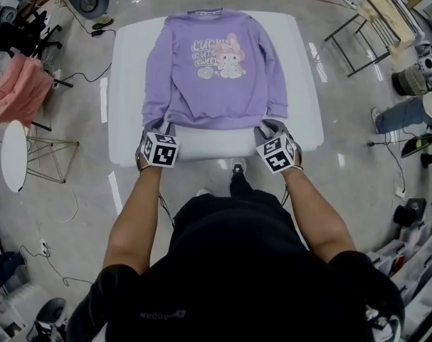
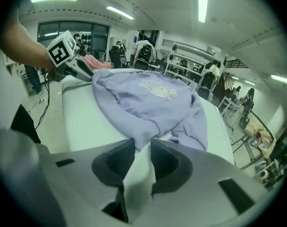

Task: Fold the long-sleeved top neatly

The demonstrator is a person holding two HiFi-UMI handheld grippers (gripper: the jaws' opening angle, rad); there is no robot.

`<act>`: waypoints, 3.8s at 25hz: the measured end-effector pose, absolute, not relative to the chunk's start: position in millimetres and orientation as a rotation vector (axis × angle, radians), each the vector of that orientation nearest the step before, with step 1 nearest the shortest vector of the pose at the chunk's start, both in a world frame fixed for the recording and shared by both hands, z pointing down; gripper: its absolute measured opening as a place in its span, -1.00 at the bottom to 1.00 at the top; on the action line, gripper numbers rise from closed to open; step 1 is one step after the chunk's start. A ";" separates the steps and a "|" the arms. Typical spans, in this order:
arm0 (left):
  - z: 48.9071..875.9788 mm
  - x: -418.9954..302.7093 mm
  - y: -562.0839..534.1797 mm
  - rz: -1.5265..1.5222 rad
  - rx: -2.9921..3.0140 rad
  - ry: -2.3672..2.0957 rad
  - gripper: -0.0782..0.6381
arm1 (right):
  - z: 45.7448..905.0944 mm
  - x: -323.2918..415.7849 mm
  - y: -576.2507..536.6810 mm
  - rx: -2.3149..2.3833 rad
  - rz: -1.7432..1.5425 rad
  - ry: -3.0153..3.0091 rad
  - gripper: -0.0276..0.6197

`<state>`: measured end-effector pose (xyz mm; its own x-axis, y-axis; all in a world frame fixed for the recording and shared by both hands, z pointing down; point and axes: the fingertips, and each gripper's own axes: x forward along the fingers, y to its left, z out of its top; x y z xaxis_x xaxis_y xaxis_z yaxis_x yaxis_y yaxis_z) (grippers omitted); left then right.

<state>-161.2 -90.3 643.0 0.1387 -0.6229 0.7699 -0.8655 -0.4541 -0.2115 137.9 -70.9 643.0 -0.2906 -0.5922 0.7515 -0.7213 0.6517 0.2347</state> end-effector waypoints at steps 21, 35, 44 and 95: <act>604.3 -155.7 -46.0 0.914 2.160 -1.362 -0.77 | 581.8 142.8 -66.5 1.180 0.306 -2.138 -0.87; 598.7 -178.1 3.2 0.484 1.912 -1.276 -0.77 | 571.7 156.5 -28.7 1.095 0.228 -2.067 -0.88; 639.0 -187.6 20.1 0.793 1.895 -1.295 -0.77 | 641.1 146.4 1.4 1.004 0.330 -1.954 -0.88; 525.7 -182.1 -184.3 0.895 1.994 -1.678 -0.76 | 541.0 173.0 -254.1 1.076 0.232 -2.232 -0.87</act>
<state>-182.1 -184.3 525.7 0.0826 -0.7267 0.6819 -0.9712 -0.2121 -0.1083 173.0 -254.1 541.0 -0.4588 -0.6392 0.6172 -0.7526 0.6488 0.1124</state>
